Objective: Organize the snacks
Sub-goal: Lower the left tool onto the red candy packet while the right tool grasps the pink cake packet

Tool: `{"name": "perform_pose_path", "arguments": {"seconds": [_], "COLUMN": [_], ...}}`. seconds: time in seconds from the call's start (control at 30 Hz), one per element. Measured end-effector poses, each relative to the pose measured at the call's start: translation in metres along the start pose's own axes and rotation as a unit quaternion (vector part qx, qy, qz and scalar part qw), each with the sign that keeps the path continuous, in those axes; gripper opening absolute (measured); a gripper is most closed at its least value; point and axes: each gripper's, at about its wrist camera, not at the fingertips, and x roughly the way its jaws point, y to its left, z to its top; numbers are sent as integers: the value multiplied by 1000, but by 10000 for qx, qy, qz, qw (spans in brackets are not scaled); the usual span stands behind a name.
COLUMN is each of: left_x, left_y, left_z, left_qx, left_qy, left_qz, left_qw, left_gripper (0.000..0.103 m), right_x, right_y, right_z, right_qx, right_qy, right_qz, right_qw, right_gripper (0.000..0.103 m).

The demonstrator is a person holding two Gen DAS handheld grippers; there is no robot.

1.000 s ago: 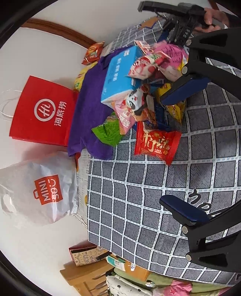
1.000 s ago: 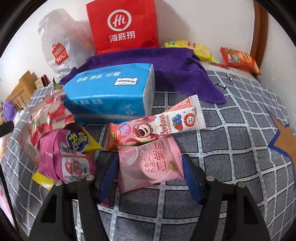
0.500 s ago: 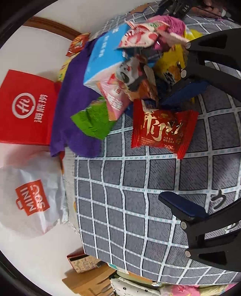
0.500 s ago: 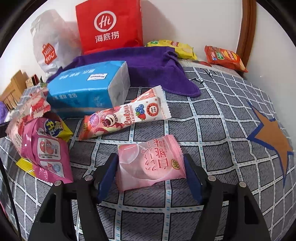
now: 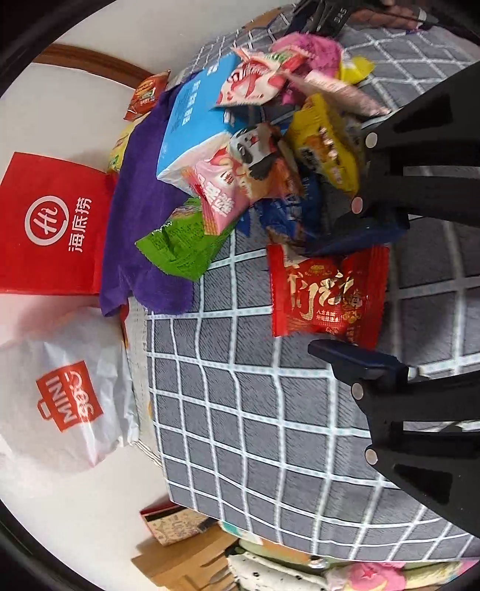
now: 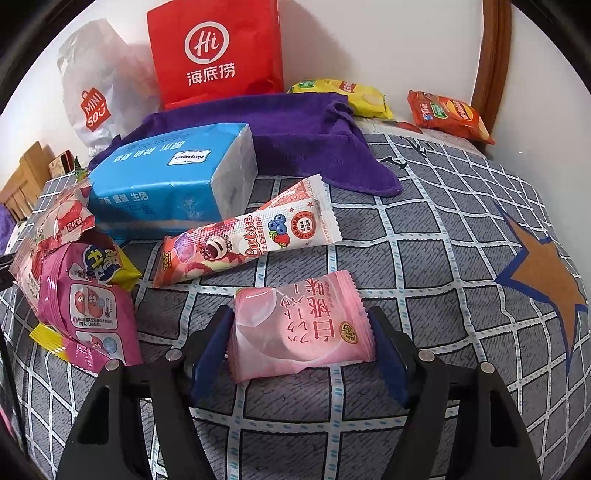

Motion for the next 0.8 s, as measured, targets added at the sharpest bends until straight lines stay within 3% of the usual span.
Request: {"name": "perform_pose_path", "arguments": {"seconds": [0.2, 0.23, 0.27, 0.43, 0.53, 0.67, 0.8], "left_x": [-25, -31, -33, -42, -38, -30, -19], "left_y": [7, 7, 7, 5, 10, 16, 13], "left_z": [-4, -5, -4, -6, -12, -19, -21], "left_qx": [-143, -162, -183, -151, -195, -286, -202], "left_qy": [-83, -117, -107, -118, -27, 61, 107], "left_qz": [-36, -58, -109, -175, -210, -534, -538], "left_qw": [9999, 9998, 9997, 9997, 9996, 9981, 9983], "left_gripper": [42, 27, 21, 21, 27, 57, 64], "right_x": [-11, -15, -21, -49, -59, -63, -60], "right_y": [4, 5, 6, 11, 18, 22, 26], "right_z": [-7, -9, -10, -10, -12, -18, -24], "right_qx": [-67, -62, -33, 40, -6, 76, 87], "right_qy": [-30, -40, -67, -240, -329, -329, -264], "right_qz": [-152, -129, -67, 22, 21, 85, 56], "right_qw": [9999, 9999, 9999, 9997, 9995, 9994, 9996], "right_gripper": [66, 65, 65, 65, 65, 66, 66]}}
